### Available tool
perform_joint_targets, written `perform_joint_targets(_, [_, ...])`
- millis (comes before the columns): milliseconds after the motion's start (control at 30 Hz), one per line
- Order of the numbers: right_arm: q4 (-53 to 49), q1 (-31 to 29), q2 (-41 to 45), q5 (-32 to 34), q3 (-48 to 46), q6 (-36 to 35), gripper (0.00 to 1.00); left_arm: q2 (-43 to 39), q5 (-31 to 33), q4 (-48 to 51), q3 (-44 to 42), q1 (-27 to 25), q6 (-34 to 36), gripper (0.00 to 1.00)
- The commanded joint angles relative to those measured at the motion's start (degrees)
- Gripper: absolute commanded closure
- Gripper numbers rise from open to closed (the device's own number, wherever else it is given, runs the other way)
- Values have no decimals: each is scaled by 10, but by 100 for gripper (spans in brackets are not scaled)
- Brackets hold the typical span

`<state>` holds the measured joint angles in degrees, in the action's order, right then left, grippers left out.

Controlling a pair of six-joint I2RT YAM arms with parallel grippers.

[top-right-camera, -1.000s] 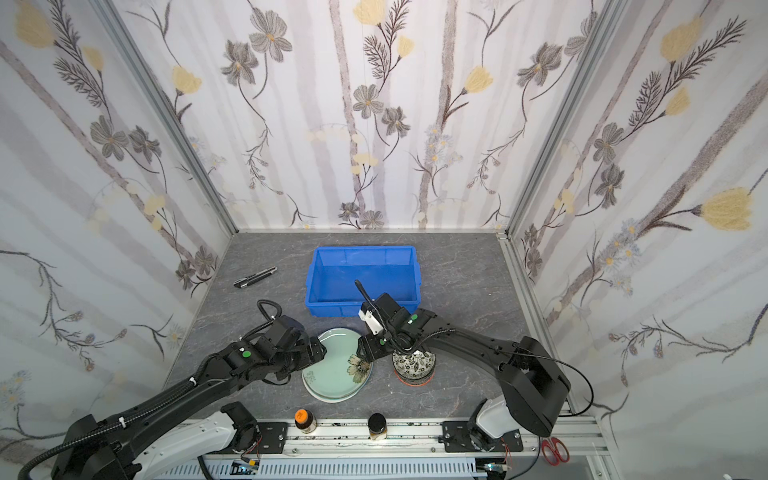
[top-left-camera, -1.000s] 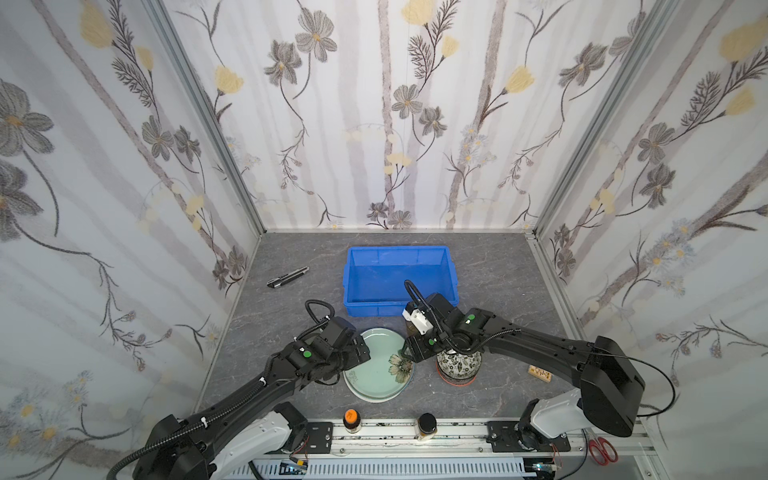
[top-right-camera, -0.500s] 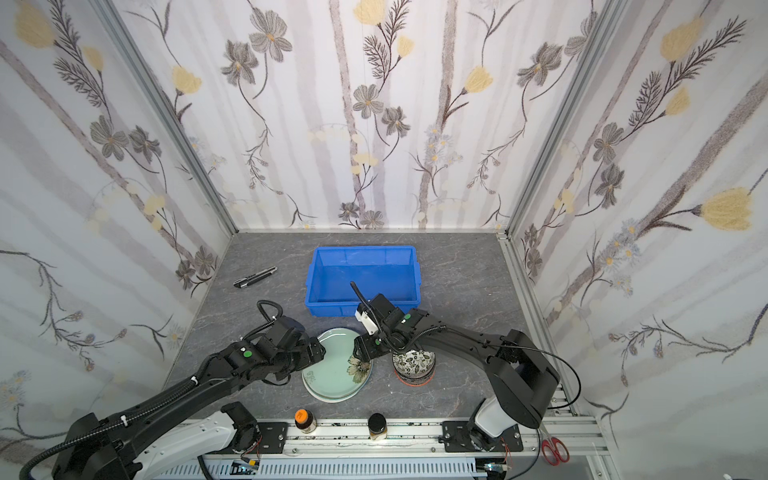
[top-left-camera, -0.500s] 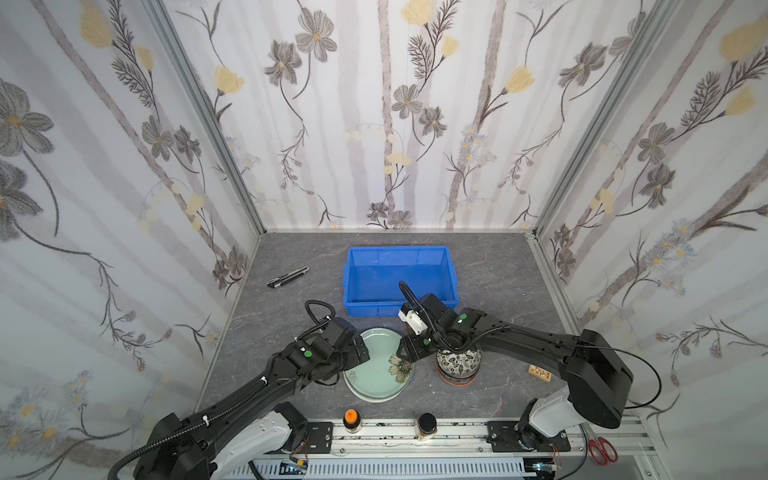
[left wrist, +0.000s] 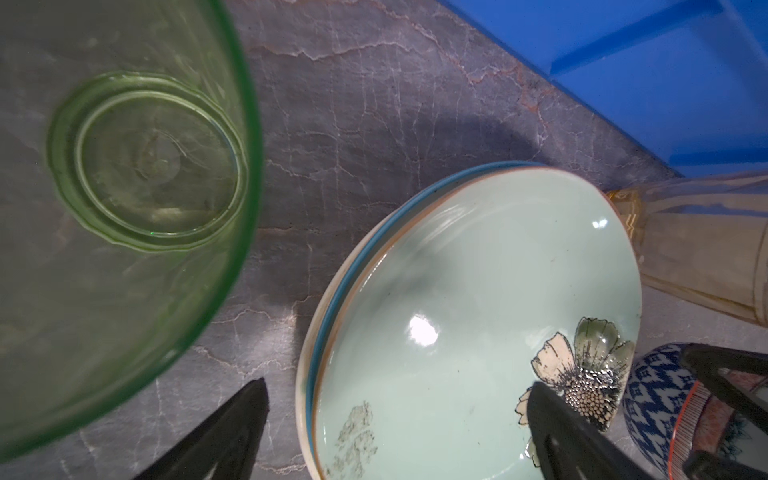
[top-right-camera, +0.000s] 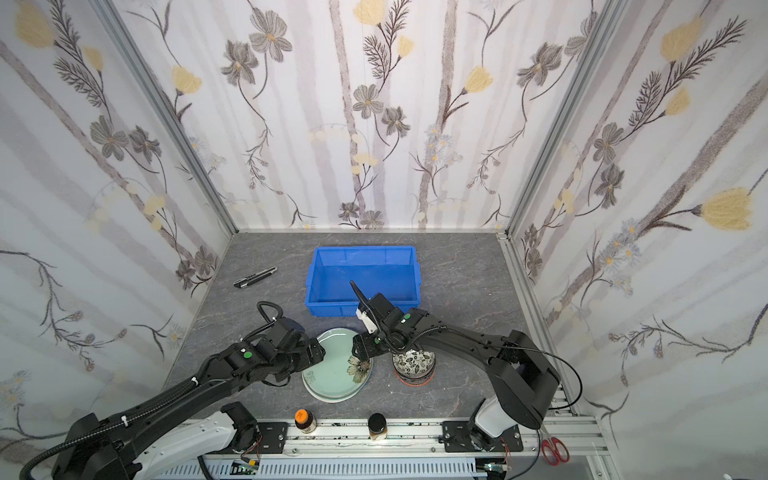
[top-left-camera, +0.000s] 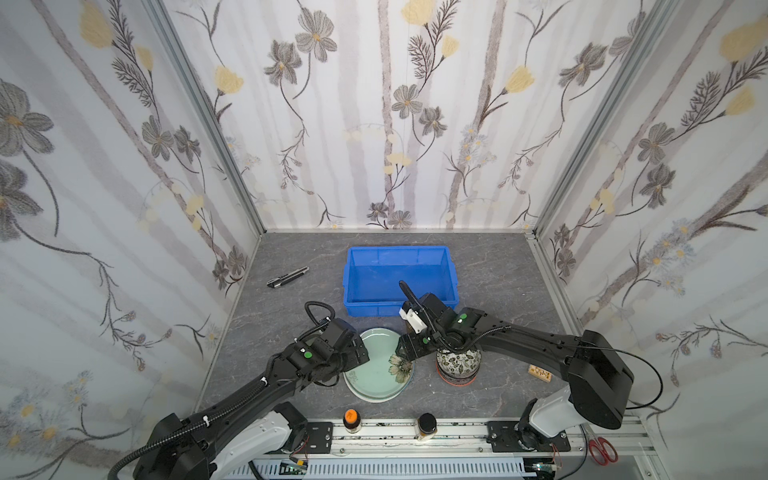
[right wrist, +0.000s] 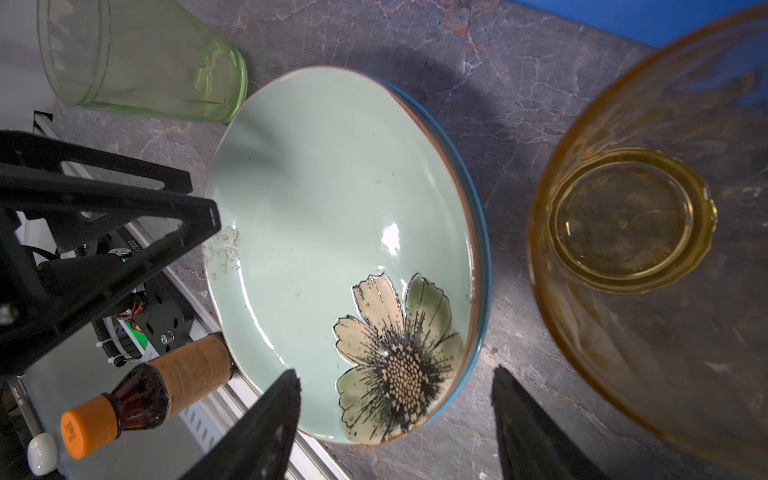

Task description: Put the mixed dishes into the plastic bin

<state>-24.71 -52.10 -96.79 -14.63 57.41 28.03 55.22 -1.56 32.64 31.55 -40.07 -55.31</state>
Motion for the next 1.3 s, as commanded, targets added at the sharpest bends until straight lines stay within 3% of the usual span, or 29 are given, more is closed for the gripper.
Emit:
perform_joint_targets(0, [22,-3,-1,2,-2,10,27,-1,6,-17,-3,-1,-8,0])
perform_joint_targets(1267, [29,-17,-37,17,-4,24,26,23,-25,-115,-22,-19,-38,0])
